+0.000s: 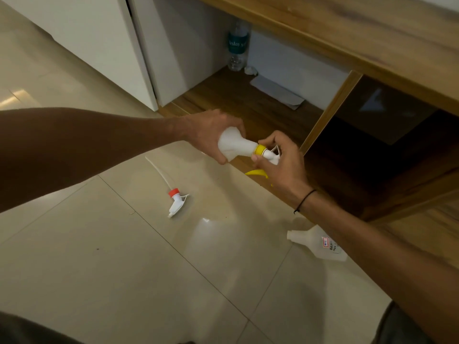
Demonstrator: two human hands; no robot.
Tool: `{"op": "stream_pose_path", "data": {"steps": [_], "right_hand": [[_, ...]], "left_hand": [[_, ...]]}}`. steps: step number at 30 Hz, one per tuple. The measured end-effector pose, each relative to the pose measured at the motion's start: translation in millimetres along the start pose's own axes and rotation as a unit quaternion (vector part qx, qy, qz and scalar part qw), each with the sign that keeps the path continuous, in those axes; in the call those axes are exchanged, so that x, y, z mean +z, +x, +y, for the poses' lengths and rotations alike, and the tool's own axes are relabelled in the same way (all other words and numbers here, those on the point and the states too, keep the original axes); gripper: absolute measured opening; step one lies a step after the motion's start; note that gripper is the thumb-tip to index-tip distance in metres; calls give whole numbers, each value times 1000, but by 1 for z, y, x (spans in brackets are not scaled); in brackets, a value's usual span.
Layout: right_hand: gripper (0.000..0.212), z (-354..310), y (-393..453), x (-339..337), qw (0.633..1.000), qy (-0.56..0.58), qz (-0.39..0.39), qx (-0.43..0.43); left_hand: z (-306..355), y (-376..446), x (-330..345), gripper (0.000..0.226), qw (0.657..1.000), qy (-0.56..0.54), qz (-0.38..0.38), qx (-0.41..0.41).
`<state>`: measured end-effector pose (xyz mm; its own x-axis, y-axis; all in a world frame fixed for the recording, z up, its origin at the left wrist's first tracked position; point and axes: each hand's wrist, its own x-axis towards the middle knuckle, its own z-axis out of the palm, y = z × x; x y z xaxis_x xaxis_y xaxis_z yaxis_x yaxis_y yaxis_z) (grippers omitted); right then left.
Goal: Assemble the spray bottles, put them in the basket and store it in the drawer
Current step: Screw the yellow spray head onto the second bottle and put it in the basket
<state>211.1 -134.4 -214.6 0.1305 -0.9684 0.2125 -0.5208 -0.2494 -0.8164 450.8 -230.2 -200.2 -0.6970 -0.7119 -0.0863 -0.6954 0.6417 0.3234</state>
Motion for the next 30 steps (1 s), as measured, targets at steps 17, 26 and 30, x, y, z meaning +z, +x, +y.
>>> {"op": "stream_pose_path", "data": {"steps": [17,26,30], "right_hand": [[31,0,16,2,975,147,-8,163],[20,-4,20,-2,912,315,-29,262],[20,-8,21,-2,901,329,-12,281]], "left_hand": [[5,-10,13,85,968,159,195,-3],[12,-11,24,83,955,112,271,-45],[11,-8,21,84,960,107,257,-24]]}}
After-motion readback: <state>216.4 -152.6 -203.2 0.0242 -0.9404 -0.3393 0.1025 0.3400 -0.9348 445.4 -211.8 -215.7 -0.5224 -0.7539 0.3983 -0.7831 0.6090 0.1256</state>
